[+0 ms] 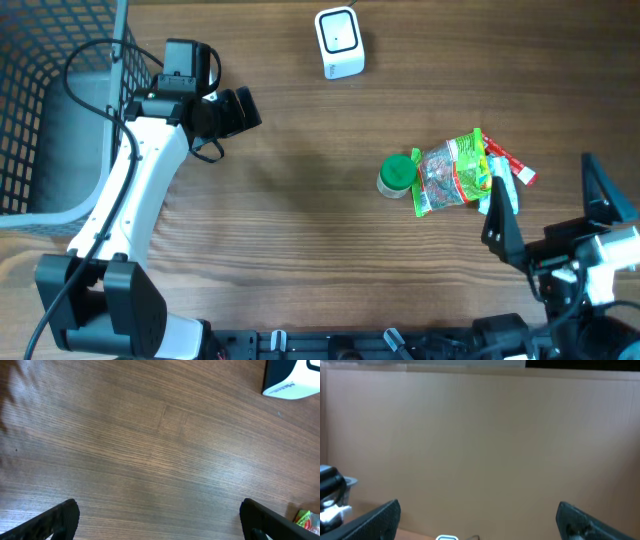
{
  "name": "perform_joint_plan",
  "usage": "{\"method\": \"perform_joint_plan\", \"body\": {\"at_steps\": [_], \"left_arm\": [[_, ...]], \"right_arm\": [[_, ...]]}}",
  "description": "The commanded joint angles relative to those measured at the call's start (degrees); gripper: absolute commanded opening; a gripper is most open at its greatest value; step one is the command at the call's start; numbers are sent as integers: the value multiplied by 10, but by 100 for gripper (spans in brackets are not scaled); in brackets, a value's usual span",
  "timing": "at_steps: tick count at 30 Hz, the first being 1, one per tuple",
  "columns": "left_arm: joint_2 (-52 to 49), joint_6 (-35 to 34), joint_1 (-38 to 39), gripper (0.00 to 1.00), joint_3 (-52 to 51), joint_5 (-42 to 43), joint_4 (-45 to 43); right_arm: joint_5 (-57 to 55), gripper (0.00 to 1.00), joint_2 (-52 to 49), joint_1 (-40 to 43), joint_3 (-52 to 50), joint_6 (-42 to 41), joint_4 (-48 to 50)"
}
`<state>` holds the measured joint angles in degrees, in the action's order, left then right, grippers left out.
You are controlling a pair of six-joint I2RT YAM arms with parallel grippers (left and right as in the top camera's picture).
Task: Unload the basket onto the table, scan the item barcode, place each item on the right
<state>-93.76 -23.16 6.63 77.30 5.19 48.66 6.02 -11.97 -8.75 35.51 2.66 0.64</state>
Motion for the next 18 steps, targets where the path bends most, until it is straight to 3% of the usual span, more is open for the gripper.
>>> {"method": "perform_joint_plan", "body": {"at_steps": [1,5,11,16,18], "left_arm": [[0,4,-1,100,-1,-2,-2],[0,4,-1,100,-1,-2,-2],[0,4,-1,100,-1,-2,-2],[0,4,-1,100,-1,-2,-2],[0,4,-1,100,-1,-2,-2]], "right_arm": [[16,100,60,13,-89,-50,85],[16,100,117,26,-218,-78,155],[16,100,118,26,-338,-142,148],[16,100,118,26,-352,-138,8],[16,100,118,26,-352,-161,-2]]}}
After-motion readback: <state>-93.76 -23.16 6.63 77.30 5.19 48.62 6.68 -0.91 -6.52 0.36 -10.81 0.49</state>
